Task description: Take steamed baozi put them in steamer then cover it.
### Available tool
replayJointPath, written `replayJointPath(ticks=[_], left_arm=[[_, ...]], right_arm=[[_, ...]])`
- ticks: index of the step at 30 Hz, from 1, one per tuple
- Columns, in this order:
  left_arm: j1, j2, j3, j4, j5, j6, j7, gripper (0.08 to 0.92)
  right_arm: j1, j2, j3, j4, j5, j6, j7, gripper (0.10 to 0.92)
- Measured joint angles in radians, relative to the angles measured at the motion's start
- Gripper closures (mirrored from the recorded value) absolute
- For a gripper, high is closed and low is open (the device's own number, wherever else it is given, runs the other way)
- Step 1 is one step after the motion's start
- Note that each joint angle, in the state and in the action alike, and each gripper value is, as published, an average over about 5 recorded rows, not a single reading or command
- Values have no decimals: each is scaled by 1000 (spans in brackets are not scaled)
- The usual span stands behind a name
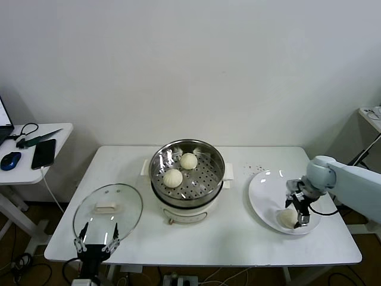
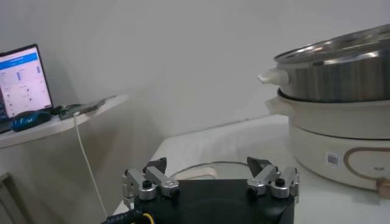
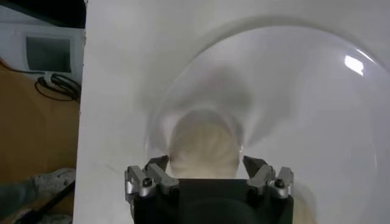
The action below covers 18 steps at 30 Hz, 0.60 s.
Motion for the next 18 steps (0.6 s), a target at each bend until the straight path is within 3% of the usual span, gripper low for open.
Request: replayJointPath(ticks=[9,18], left_arm=[[-2,0,1,0,1,1,0,177],[-5,3,3,1,4,4,0,177]], right_arm=[[3,0,4,-5,-2,10,-8,330],[94,21,-39,-3,-5,99,-32,338]])
